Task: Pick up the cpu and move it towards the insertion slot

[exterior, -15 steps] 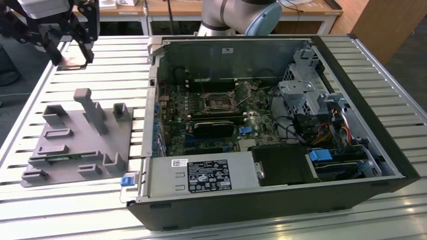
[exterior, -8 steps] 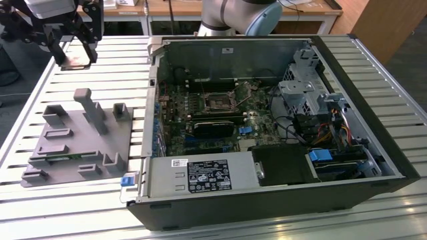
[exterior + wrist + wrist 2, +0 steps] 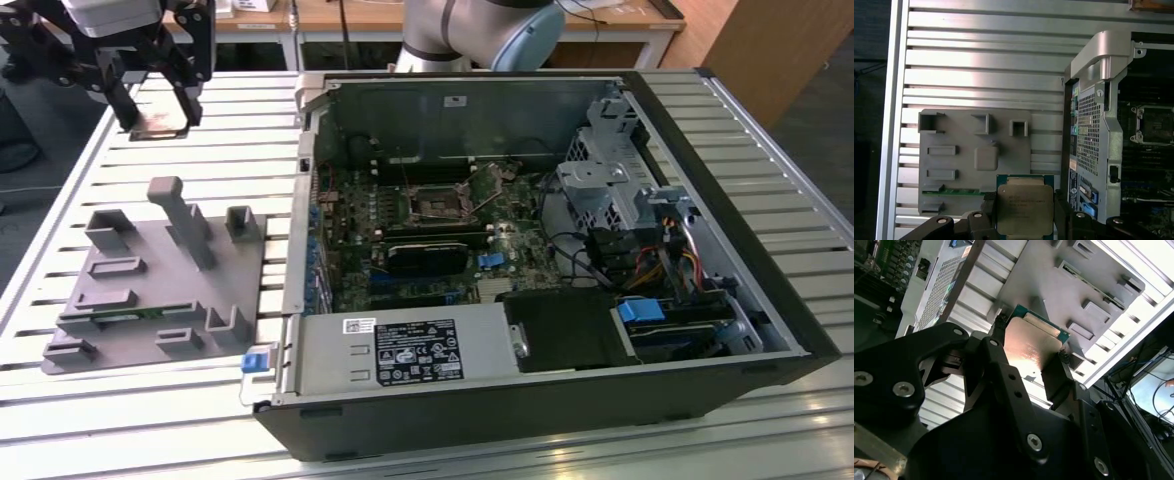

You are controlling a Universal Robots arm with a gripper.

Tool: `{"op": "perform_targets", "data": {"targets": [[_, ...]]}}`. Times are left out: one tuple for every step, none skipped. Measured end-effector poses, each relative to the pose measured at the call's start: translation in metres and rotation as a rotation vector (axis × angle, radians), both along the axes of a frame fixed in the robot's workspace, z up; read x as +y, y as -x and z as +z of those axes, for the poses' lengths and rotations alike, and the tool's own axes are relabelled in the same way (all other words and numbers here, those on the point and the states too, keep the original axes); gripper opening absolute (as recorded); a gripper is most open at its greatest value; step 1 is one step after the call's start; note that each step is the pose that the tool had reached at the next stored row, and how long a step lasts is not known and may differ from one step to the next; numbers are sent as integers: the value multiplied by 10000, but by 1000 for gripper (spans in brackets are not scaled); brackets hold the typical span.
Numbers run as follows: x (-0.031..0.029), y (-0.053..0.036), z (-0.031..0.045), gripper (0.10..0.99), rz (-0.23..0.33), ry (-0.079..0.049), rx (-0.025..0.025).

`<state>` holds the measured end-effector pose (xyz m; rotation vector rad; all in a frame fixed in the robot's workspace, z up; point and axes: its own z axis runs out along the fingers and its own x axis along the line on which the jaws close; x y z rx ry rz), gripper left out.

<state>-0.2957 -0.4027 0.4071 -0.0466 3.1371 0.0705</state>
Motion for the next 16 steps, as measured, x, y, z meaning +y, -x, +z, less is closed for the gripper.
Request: {"op": "perform_targets", "data": {"targets": [[0, -6, 0, 541, 0, 0, 0], [0, -12, 0, 541, 0, 0, 1], [0, -20, 0, 541, 0, 0, 0], [0, -27, 0, 541, 1, 0, 1], [0, -35, 0, 541, 0, 0, 0], [0, -41, 0, 541, 0, 0, 1], [0, -46, 0, 541, 0, 0, 0], [0, -50, 0, 541, 0, 0, 0], [0, -55, 0, 541, 0, 0, 0], [0, -64, 0, 541, 0, -1, 0], [0, -79, 0, 541, 0, 0, 0], [0, -92, 0, 541, 0, 0, 0], [0, -107, 0, 541, 0, 0, 0], [0, -121, 0, 541, 0, 0, 0], [0, -132, 0, 541, 0, 0, 0], [0, -145, -1, 541, 0, 0, 0]]}}
